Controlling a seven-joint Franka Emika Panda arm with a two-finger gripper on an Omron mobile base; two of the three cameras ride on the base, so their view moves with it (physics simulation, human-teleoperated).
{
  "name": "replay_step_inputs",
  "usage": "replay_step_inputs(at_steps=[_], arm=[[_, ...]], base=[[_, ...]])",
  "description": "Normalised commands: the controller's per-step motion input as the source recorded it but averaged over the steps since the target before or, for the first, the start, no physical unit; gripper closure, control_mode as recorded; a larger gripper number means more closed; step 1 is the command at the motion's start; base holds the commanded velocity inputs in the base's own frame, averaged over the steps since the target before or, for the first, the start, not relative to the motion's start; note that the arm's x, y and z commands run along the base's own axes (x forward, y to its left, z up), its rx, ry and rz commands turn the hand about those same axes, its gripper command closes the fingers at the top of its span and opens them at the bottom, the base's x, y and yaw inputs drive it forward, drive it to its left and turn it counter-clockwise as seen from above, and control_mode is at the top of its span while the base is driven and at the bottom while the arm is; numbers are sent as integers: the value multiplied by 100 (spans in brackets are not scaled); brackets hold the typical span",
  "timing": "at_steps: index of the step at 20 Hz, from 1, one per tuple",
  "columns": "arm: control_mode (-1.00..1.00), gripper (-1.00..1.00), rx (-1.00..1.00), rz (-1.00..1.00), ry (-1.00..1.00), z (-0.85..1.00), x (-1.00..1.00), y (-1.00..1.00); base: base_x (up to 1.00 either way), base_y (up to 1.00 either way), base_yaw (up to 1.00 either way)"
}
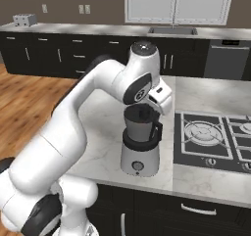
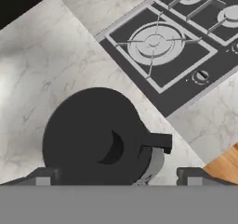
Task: Open the blender lid, put the apple in the blender, close the lid, and start the blender.
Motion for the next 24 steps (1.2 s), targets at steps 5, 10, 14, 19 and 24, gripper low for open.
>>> replay_step_inputs(at_steps=[5, 10, 14, 19, 24], arm=[[-100, -100, 19, 13, -37, -51, -99, 0], [-100, -100, 5, 23, -30, -93, -56, -5], [-100, -100, 0, 32, -38, -68, -48, -12], [-100, -100, -6, 56, -44, -29, -2, -21], [-100, -100, -10, 64, -27, -48, 0, 1]], base=[[0, 0, 0], [0, 0, 0], [0, 0, 0], [0, 0, 0], [0, 0, 0]])
